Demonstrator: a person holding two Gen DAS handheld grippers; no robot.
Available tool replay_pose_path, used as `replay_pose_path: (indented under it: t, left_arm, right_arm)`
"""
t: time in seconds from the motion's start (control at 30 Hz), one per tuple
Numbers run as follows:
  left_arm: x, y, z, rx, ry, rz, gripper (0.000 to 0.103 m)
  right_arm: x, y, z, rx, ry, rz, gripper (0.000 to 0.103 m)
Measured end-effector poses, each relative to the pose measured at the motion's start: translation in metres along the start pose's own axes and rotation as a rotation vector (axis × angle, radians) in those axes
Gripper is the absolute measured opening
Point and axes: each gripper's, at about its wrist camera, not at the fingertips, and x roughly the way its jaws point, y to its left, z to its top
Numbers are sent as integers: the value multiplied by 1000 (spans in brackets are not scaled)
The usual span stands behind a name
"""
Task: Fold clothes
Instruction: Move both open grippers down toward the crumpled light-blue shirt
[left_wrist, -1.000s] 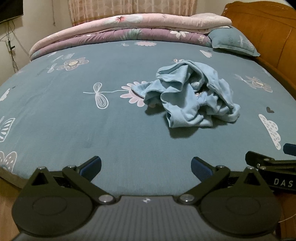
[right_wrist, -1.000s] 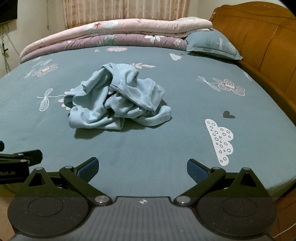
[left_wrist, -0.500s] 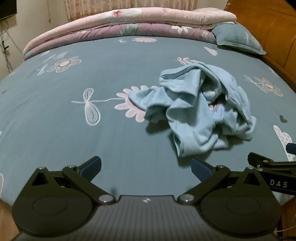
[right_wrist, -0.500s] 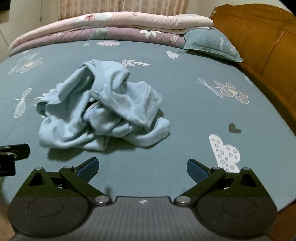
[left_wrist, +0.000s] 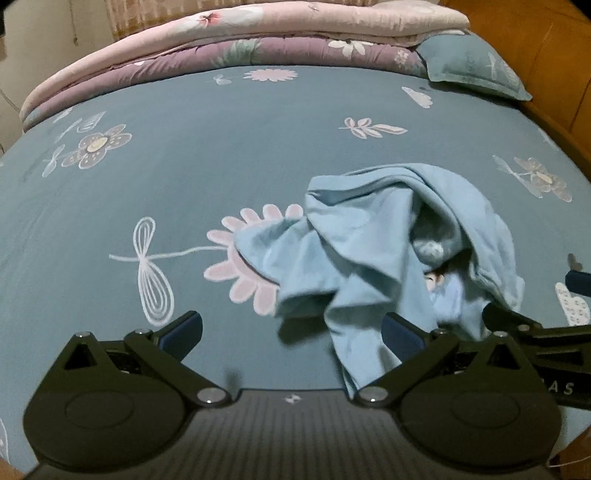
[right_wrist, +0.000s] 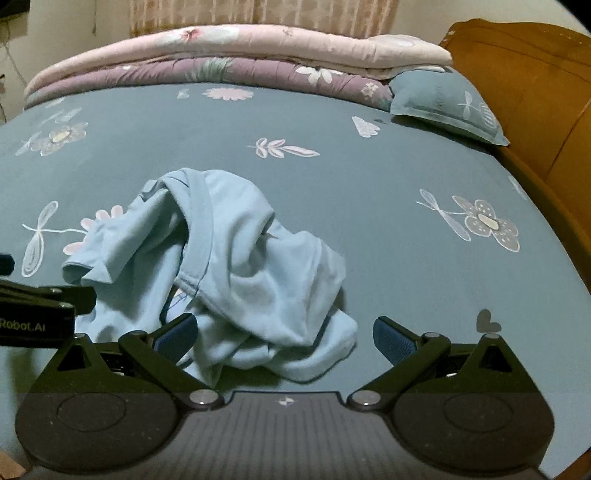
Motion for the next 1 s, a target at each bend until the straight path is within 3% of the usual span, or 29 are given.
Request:
replay_pose_path:
  t: [0.1, 0.37, 0.47, 0.7, 1.0]
  left_arm:
    - [8, 3, 9, 4, 20, -16, 102]
    - [22, 19, 32, 23, 32, -13, 102]
    - [21, 29, 41, 22, 28, -30, 102]
    - [10, 44, 63, 60, 16, -73, 102]
    - [11, 32, 72, 159, 66, -145, 102]
  right_arm:
    - [6, -1, 6, 7, 12, 18, 103]
    - [15, 1, 26, 33, 34, -46, 103]
    - [13, -1, 34, 49, 35, -94, 103]
    - [20, -2, 36, 32, 101, -112, 103]
    - [29, -19, 36, 58, 123, -188, 103]
